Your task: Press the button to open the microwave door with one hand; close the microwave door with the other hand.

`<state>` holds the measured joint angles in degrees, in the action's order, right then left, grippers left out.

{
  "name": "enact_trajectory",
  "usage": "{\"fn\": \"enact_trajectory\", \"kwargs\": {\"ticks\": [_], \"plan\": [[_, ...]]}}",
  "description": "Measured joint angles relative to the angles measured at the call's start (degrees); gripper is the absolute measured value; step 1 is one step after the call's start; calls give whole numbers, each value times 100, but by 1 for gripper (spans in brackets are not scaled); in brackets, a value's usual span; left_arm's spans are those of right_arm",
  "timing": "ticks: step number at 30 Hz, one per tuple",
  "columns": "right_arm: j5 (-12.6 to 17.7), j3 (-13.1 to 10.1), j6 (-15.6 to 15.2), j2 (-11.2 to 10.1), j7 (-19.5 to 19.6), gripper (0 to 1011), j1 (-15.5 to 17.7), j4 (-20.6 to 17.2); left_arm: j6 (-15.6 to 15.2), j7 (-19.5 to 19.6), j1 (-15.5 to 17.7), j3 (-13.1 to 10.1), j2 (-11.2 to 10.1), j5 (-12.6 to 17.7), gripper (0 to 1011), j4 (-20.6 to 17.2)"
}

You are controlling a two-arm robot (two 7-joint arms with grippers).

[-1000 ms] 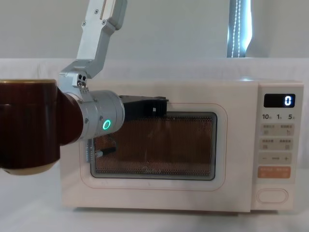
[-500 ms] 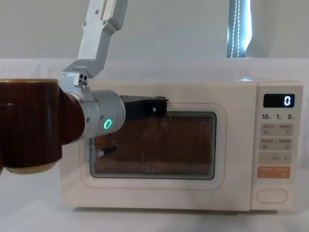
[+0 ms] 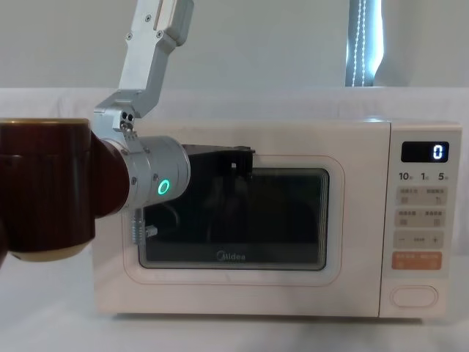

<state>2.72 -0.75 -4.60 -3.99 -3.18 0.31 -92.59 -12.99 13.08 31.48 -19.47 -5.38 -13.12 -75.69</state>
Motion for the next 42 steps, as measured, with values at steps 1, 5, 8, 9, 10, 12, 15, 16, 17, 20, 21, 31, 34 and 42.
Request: {"fn": "enact_trajectory", "kwargs": {"ticks": [1, 5, 8, 9, 10, 12, 15, 16, 17, 20, 21, 31, 34, 42], "plan": [[0, 0, 0, 0, 0, 1002, 0, 0, -3, 1, 0, 4, 1, 0, 0, 0], [0, 0, 0, 0, 0, 1002, 0, 0, -30, 3, -6, 20, 10, -12, 0, -18], [0, 0, 0, 0, 0, 1002, 0, 0, -108, 0, -57, 47, 20, -56, 0, -115], [0, 0, 0, -1, 0, 1002, 0, 0, -146, -9, -90, 59, 19, -79, 0, -179], [0, -1, 0, 0, 0, 1002, 0, 0, -170, -9, -110, 60, 18, -94, 0, -221], [0, 1, 0, 0, 0, 1002, 0, 0, -222, -8, -165, 59, 17, -129, 0, -316], [0, 0, 0, 0, 0, 1002, 0, 0, -294, -7, -270, 56, 8, -189, 0, -502], [0, 0, 0, 0, 0, 1002, 0, 0, -309, -8, -304, 54, 4, -204, 0, -555], [0, 0, 0, 0, 0, 1002, 0, 0, -339, -15, -372, 51, -13, -226, 0, -660], [0, 0, 0, 0, 0, 1002, 0, 0, -375, -46, -525, 46, -57, -254, 0, -883], [0, 0, 0, 0, 0, 1002, 0, 0, -380, -52, -563, 45, -71, -260, 0, -940], [0, 0, 0, 0, 0, 1002, 0, 0, -247, -137, -1170, 150, -369, -288, 204, -1633], [0, 0, 0, 0, 0, 1002, 0, 0, -218, -190, -1359, 217, -464, -282, 304, -1828], [0, 0, 0, 0, 0, 1002, 0, 0, -108, -331, -1993, 498, -759, -209, 544, -2405]]}}
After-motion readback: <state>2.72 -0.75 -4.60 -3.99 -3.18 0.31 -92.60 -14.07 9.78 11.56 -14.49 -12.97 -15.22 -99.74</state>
